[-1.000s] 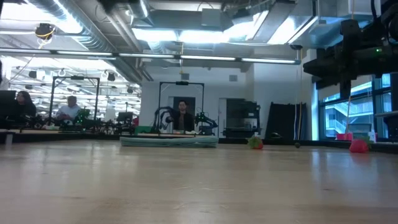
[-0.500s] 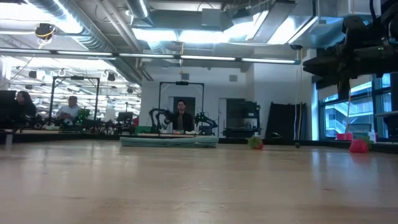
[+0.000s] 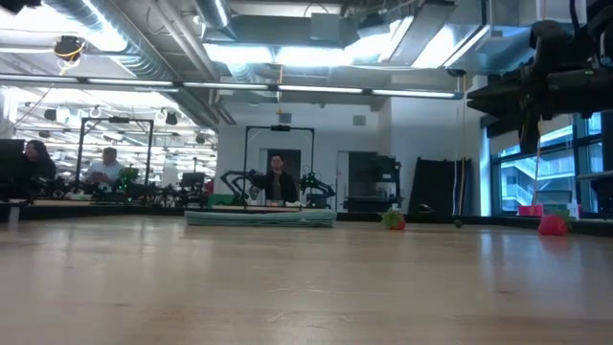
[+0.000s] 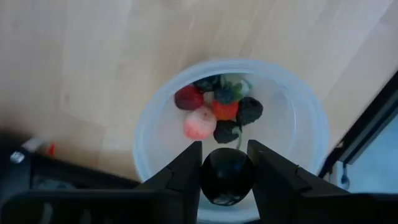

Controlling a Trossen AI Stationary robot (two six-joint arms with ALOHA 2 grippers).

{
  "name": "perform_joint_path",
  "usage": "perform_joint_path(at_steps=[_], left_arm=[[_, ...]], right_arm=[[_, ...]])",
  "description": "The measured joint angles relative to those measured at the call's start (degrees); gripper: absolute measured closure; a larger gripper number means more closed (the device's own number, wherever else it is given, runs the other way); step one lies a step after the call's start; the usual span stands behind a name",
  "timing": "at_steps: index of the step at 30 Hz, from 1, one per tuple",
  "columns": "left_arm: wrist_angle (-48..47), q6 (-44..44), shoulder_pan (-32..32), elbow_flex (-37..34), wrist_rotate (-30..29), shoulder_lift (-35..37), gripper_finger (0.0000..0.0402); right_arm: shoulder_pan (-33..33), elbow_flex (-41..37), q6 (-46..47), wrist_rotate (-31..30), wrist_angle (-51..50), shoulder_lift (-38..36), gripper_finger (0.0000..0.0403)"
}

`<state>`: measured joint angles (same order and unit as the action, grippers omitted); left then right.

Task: Pick and placing Produce into tupperware
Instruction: Put the black cherry into the transparent container, then put the left strawberry into the transparent container

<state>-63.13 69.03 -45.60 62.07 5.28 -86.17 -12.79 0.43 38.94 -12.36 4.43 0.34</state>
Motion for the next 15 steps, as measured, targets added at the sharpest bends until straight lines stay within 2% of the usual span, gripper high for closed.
perform_joint_path(at_steps=[5,12,15], left_arm=[[2.6,-0.5,0.0,-2.6,0.0,0.0,0.0301],[2.3,-0.6,0.0,-2.6,-0.1,0.1,0.0238],[2.3,-1.3,0.0,-2.6,0.1,0.1,0.0223]], right_arm=[[0.4,0.0,-0.1,0.0,0.0,0.0,0.0342],[0.4,0.0,-0.2,0.0,0.0,0.0,0.0342],[0.4,0.0,-0.3,0.0,0.0,0.0,0.0342]])
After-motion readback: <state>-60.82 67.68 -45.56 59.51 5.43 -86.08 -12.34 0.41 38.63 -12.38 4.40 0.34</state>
